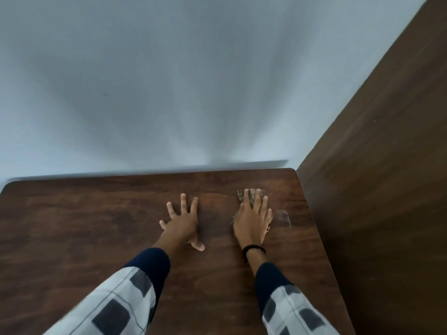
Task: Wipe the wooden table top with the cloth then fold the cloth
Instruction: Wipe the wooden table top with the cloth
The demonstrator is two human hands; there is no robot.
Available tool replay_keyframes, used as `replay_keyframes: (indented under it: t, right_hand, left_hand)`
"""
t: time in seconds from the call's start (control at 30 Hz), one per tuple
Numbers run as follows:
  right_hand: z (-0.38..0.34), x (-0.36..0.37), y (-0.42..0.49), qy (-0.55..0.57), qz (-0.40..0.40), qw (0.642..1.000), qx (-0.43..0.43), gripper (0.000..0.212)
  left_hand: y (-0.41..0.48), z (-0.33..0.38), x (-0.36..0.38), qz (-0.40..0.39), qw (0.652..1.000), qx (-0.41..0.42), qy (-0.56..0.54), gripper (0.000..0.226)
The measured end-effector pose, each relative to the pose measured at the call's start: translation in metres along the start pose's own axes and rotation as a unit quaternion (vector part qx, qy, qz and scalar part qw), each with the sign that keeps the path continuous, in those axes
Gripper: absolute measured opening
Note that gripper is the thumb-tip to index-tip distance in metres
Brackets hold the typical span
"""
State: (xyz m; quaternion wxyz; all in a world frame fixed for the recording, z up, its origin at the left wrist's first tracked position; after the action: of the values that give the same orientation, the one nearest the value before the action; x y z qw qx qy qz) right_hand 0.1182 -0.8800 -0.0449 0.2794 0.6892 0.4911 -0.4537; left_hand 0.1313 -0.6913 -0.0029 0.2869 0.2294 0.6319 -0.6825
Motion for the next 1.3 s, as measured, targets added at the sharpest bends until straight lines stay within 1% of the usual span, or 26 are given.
replay_keyframes:
  t: [0.1, 0.13, 0.17, 0.2, 0.23, 0.3, 0.33, 0.37, 0.4, 0.5, 0.57, 0.63, 0.7, 0.77, 0.8, 0.83, 0.87, 0.93, 0.97, 1.0, 1.03, 1.07, 1.17, 1.23, 1.3]
  right_hand:
    - [-0.025, 0.016, 0.000, -0.011, -0.047, 0.990, -0.136, 0.062]
    - [-0.034, 0.014, 0.016, -0.014, -0.061, 0.985, -0.164, 0.059]
    - [-0.038, 0.010, 0.037, -0.021, -0.072, 0.983, -0.168, 0.056]
    - [-0.036, 0.005, 0.058, -0.027, -0.074, 0.986, -0.147, 0.053]
    - [-0.030, -0.001, 0.076, -0.023, -0.073, 0.992, -0.104, 0.052]
    - [-0.013, -0.010, 0.089, 0.008, -0.044, 0.999, -0.014, 0.053]
    - [-0.010, -0.010, 0.084, 0.018, -0.024, 1.000, 0.011, 0.054]
    - [-0.011, -0.008, 0.074, 0.017, -0.009, 1.000, 0.016, 0.055]
    - [-0.016, -0.004, 0.062, 0.009, -0.006, 1.000, 0.000, 0.056]
    - [-0.035, 0.013, 0.047, -0.008, -0.054, 0.994, -0.098, 0.057]
    - [-0.041, 0.009, 0.067, -0.003, -0.076, 0.988, -0.132, 0.054]
    - [-0.032, -0.002, 0.091, -0.011, -0.073, 0.992, -0.106, 0.052]
    - [-0.011, -0.013, 0.100, -0.011, -0.046, 0.998, -0.038, 0.052]
    - [0.007, -0.018, 0.087, 0.004, -0.011, 1.000, 0.022, 0.053]
    - [0.011, -0.016, 0.073, 0.005, 0.005, 0.999, 0.036, 0.054]
    - [0.009, -0.011, 0.056, 0.002, 0.010, 0.999, 0.031, 0.054]
    - [0.004, -0.004, 0.041, 0.002, 0.002, 1.000, 0.006, 0.054]
    - [-0.011, 0.010, 0.024, -0.006, -0.035, 0.996, -0.079, 0.054]
    - [-0.015, 0.013, 0.027, -0.011, -0.045, 0.992, -0.121, 0.053]
    - [-0.017, 0.011, 0.039, -0.015, -0.057, 0.988, -0.143, 0.052]
    - [-0.014, 0.005, 0.053, -0.021, -0.067, 0.987, -0.142, 0.051]
    - [-0.006, -0.003, 0.067, -0.028, -0.067, 0.990, -0.120, 0.051]
    - [0.034, -0.028, 0.081, -0.028, -0.028, 0.999, -0.006, 0.052]
    - [0.055, -0.038, 0.064, -0.005, 0.009, 0.998, 0.057, 0.053]
    - [0.056, -0.032, 0.031, -0.013, 0.028, 0.996, 0.080, 0.054]
  left_hand:
    - [0.000, 0.002, -0.002, -0.006, 1.000, -0.010, -0.007, 0.153]
    - [0.000, 0.000, -0.003, -0.006, 1.000, -0.009, -0.007, 0.153]
    - [0.000, -0.001, -0.004, -0.004, 1.000, -0.007, -0.005, 0.153]
    - [0.001, -0.002, -0.004, -0.001, 1.000, -0.004, -0.003, 0.153]
    - [0.001, -0.002, -0.003, -0.001, 1.000, -0.003, -0.001, 0.153]
    - [-0.001, -0.001, 0.000, -0.002, 1.000, -0.001, 0.001, 0.153]
    - [-0.001, -0.001, 0.001, -0.003, 1.000, -0.002, 0.001, 0.153]
    - [-0.001, 0.001, 0.001, -0.005, 1.000, -0.004, 0.000, 0.153]
    - [-0.001, 0.003, -0.002, -0.008, 1.000, -0.007, -0.002, 0.153]
    - [0.001, 0.005, -0.007, -0.021, 1.000, -0.013, -0.008, 0.153]
    - [0.001, 0.003, -0.008, -0.022, 1.000, -0.012, -0.009, 0.152]
    - [0.001, 0.002, -0.007, -0.019, 1.000, -0.008, -0.008, 0.152]
    - [0.000, 0.003, -0.004, -0.020, 1.000, -0.006, -0.005, 0.152]
    - [0.001, 0.004, -0.004, -0.022, 1.000, -0.013, -0.005, 0.153]
    - [0.003, 0.005, -0.005, -0.024, 1.000, -0.016, -0.004, 0.153]
    - [0.004, 0.005, -0.005, -0.026, 0.999, -0.019, -0.003, 0.153]
    - [0.005, 0.006, -0.006, -0.028, 0.999, -0.022, -0.003, 0.153]
    - [0.006, 0.005, -0.007, -0.029, 0.999, -0.024, -0.003, 0.153]
    - [0.006, 0.005, -0.007, -0.026, 0.999, -0.021, -0.004, 0.153]
    - [0.006, 0.004, -0.006, -0.022, 1.000, -0.016, -0.005, 0.153]
    - [0.005, 0.002, -0.006, -0.018, 1.000, -0.012, -0.007, 0.152]
    - [0.004, 0.002, -0.004, -0.015, 1.000, -0.009, -0.008, 0.152]
    - [0.003, 0.002, -0.002, -0.010, 1.000, -0.003, -0.005, 0.153]
    - [0.005, 0.004, -0.001, -0.016, 1.000, -0.010, -0.001, 0.154]
    - [0.009, 0.005, -0.002, -0.023, 0.999, -0.022, 0.001, 0.155]
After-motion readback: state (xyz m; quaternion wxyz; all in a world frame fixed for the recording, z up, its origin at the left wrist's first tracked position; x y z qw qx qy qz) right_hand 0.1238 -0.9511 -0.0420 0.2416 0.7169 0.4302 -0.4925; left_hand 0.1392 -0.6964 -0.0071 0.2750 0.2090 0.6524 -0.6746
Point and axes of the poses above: each hand's wrist, its own y-axis towards the middle knuckle, its own x-axis out of the palm, z = x × y, the point moved 2 cm from there along y, towards the middle knuckle, and after that the axes turned 5 degrees about y, right-handed, at the moved point
